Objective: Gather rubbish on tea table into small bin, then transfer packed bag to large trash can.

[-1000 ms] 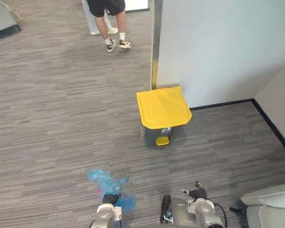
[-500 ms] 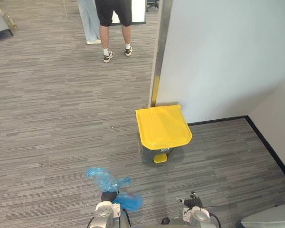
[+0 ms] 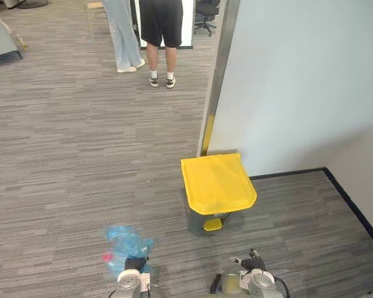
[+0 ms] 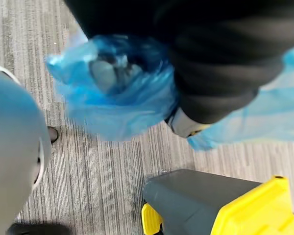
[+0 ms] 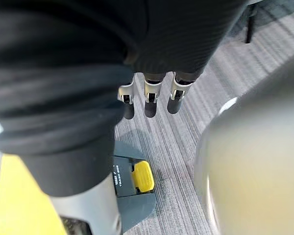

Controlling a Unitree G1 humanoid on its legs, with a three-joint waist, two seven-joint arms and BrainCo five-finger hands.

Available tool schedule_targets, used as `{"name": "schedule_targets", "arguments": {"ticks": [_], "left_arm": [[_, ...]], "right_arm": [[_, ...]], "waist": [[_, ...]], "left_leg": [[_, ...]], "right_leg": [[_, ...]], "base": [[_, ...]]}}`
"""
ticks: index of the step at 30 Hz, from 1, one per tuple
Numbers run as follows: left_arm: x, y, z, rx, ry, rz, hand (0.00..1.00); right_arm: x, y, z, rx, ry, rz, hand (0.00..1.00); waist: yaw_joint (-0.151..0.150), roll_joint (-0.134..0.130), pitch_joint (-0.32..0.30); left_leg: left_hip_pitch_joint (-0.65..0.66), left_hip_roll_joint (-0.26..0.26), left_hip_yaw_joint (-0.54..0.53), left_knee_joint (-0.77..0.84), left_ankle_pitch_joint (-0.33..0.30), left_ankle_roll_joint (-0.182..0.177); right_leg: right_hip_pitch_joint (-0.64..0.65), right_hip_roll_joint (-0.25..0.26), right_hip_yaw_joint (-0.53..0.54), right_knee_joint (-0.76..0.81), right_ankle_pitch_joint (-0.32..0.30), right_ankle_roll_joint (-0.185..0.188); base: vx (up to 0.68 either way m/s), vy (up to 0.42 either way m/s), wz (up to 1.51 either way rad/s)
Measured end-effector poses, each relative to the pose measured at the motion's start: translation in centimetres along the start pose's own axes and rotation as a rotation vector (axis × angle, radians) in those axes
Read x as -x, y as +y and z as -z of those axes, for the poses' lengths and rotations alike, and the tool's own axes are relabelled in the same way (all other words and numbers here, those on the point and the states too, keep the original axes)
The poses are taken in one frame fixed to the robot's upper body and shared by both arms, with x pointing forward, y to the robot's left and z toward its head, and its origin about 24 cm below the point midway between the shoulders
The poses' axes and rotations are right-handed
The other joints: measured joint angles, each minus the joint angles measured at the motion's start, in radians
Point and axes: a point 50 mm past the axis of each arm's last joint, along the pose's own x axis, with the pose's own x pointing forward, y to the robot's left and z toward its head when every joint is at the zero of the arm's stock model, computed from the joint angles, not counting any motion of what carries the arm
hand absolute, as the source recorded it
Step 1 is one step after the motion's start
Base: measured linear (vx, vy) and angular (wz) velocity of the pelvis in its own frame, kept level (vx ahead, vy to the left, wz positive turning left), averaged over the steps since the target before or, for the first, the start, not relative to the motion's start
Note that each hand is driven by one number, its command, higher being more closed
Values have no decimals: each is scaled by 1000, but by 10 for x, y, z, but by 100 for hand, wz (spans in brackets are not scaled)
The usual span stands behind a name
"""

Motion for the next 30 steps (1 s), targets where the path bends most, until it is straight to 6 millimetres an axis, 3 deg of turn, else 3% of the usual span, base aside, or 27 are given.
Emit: {"name": "schedule_targets", "arguments": {"ticks": [3,6,8,10,12,14,15,17,20,24,30], "left_arm": [[2,-14,0,22,5,31,100],[3,-20,1,27,14,50,100],[2,-21,-1,24,9,65,100],[2,-22,-5,25,-12,65,100],[3,-22,-6,30,-18,66,100],[3,-23,-6,31,-19,66,100],[3,-23,-5,33,-15,65,100],[2,-16,-6,17,-19,48,100],[2,-6,1,2,-1,26,100],[2,1,7,-30,18,15,100],[3,2,13,-33,36,13,100]], "right_arm": [[-2,-7,-1,6,6,18,0],[-2,-8,2,0,14,23,0],[0,-9,6,-2,26,24,0],[1,-10,11,-3,36,28,0],[1,-10,12,-10,39,29,0],[1,-10,9,-20,34,29,0],[0,-14,8,-14,30,39,0],[0,-9,9,-29,40,29,0],[2,-8,13,-48,51,34,0],[2,-9,13,-47,51,35,0],[1,-12,15,-37,61,40,0]], "waist": [[-1,32,-3],[-7,35,-5],[-11,24,-2],[-9,20,3],[-6,19,4],[-6,28,5],[-6,43,-1],[0,28,-14],[0,16,-19],[-1,14,-22],[0,14,-22]], "left_leg": [[39,22,-15,-69,14,-25],[54,51,-42,-73,14,-25],[21,74,-58,44,12,-29],[-72,121,-46,289,11,-36],[-99,146,-1,364,-31,-19],[-129,128,38,276,-43,-10],[-135,119,33,193,-2,-1],[-89,61,47,70,6,2],[-60,26,83,34,16,16],[-22,-3,105,-43,47,21],[7,-1,118,-105,78,13]], "right_leg": [[8,29,-25,19,-49,-16],[50,57,-50,-8,-66,-22],[110,67,-79,-59,-67,-22],[194,73,-103,-118,-63,-27],[226,72,-92,-143,-62,-27],[225,56,-75,-140,-54,-14],[218,62,-66,-142,-48,-3],[193,49,-2,-175,-32,36],[201,24,35,-210,-11,56],[202,21,64,-238,6,58],[197,42,89,-260,32,44]], "base": [[270,-138,10],[244,-134,20],[205,-90,34],[142,-8,27],[89,61,-2],[100,166,-19],[75,181,-32],[80,155,-27],[39,154,-26],[2,54,-17],[-38,-22,-17]]}}
